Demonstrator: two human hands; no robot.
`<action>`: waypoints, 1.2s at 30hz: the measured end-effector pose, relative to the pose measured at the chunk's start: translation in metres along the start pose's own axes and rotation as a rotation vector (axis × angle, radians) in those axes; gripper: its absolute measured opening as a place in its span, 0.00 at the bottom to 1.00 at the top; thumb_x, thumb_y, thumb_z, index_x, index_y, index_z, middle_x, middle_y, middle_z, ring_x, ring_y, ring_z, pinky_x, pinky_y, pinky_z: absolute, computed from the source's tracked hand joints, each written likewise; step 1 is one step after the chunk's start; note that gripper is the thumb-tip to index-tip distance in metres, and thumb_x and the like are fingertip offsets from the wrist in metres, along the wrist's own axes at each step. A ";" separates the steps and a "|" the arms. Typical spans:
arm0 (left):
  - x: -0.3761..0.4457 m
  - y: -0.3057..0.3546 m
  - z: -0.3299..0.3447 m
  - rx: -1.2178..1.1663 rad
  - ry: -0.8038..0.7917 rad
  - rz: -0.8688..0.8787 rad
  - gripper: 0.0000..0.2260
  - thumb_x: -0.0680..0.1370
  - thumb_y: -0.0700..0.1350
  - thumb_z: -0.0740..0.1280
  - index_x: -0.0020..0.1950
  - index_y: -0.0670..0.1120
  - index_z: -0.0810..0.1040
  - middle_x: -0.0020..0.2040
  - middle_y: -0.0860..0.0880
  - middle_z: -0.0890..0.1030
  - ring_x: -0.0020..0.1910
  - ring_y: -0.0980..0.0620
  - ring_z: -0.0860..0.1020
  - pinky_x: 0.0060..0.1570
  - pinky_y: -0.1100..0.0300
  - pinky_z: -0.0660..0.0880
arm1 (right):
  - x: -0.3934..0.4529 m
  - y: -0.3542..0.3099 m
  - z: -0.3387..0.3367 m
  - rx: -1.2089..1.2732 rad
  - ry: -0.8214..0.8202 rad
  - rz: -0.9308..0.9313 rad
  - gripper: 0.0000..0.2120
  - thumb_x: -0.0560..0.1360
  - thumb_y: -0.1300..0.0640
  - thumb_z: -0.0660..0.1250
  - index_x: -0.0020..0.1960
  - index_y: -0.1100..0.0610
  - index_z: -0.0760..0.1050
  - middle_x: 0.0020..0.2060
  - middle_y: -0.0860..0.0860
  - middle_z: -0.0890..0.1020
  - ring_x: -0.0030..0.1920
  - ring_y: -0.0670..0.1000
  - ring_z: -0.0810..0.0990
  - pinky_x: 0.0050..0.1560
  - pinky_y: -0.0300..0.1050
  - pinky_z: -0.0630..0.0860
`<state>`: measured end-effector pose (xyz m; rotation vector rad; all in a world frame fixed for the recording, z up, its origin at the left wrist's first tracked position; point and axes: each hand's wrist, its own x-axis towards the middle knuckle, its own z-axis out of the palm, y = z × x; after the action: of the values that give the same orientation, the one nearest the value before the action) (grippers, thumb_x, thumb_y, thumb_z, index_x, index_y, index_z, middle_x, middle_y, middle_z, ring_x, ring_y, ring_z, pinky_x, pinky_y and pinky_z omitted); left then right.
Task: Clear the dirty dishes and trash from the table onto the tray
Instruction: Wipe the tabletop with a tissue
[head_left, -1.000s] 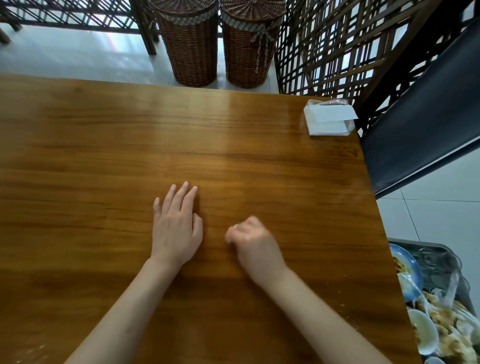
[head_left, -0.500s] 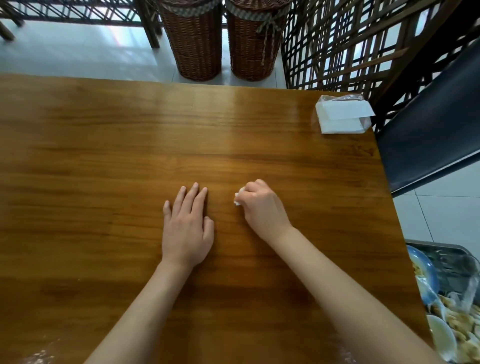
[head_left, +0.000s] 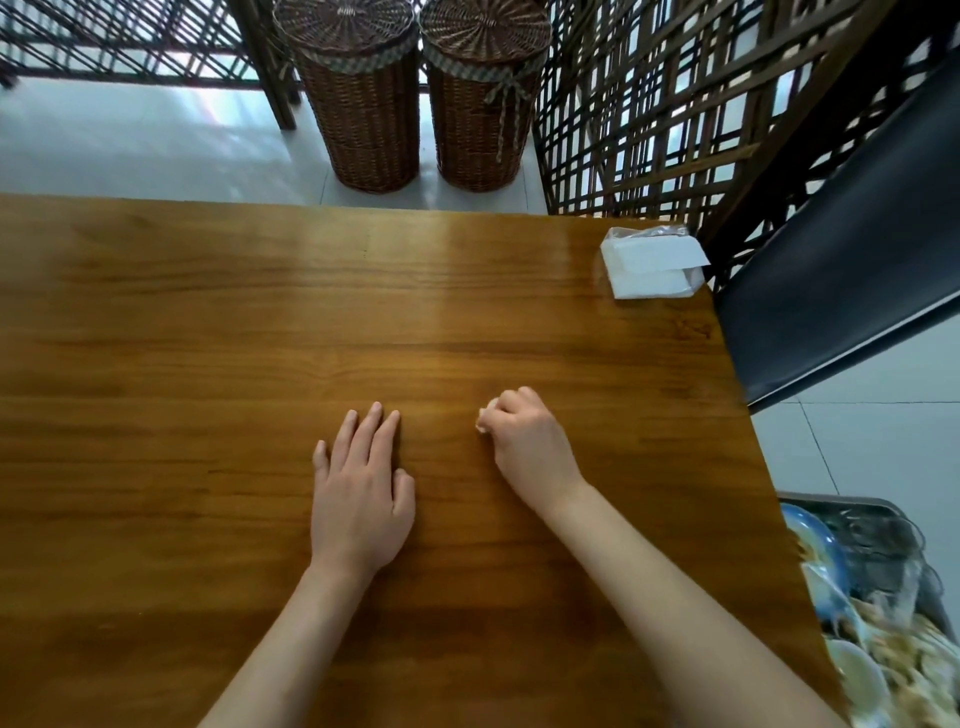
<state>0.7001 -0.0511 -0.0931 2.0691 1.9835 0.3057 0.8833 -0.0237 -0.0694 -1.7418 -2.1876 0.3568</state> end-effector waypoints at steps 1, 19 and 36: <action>0.001 0.001 0.000 -0.005 -0.001 0.001 0.26 0.76 0.53 0.51 0.73 0.49 0.64 0.74 0.49 0.63 0.75 0.49 0.55 0.72 0.46 0.48 | 0.002 0.013 -0.005 0.003 0.047 0.107 0.08 0.75 0.66 0.64 0.47 0.60 0.82 0.43 0.54 0.81 0.47 0.51 0.76 0.44 0.38 0.73; -0.005 0.022 -0.017 0.073 -0.011 0.012 0.21 0.78 0.49 0.60 0.71 0.45 0.68 0.71 0.45 0.68 0.73 0.45 0.61 0.72 0.44 0.53 | -0.113 -0.002 -0.033 0.160 0.031 0.425 0.10 0.78 0.61 0.62 0.54 0.57 0.81 0.49 0.49 0.81 0.52 0.45 0.75 0.47 0.27 0.67; 0.097 0.076 0.006 0.005 0.088 0.104 0.24 0.79 0.50 0.57 0.74 0.48 0.61 0.75 0.48 0.62 0.75 0.48 0.56 0.72 0.48 0.51 | 0.035 0.037 -0.023 0.103 0.219 0.214 0.07 0.75 0.63 0.66 0.50 0.59 0.82 0.46 0.54 0.82 0.49 0.50 0.77 0.44 0.35 0.71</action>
<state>0.7783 0.0425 -0.0766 2.2022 1.9308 0.4196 0.9185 0.0191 -0.0596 -1.8664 -1.8069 0.3065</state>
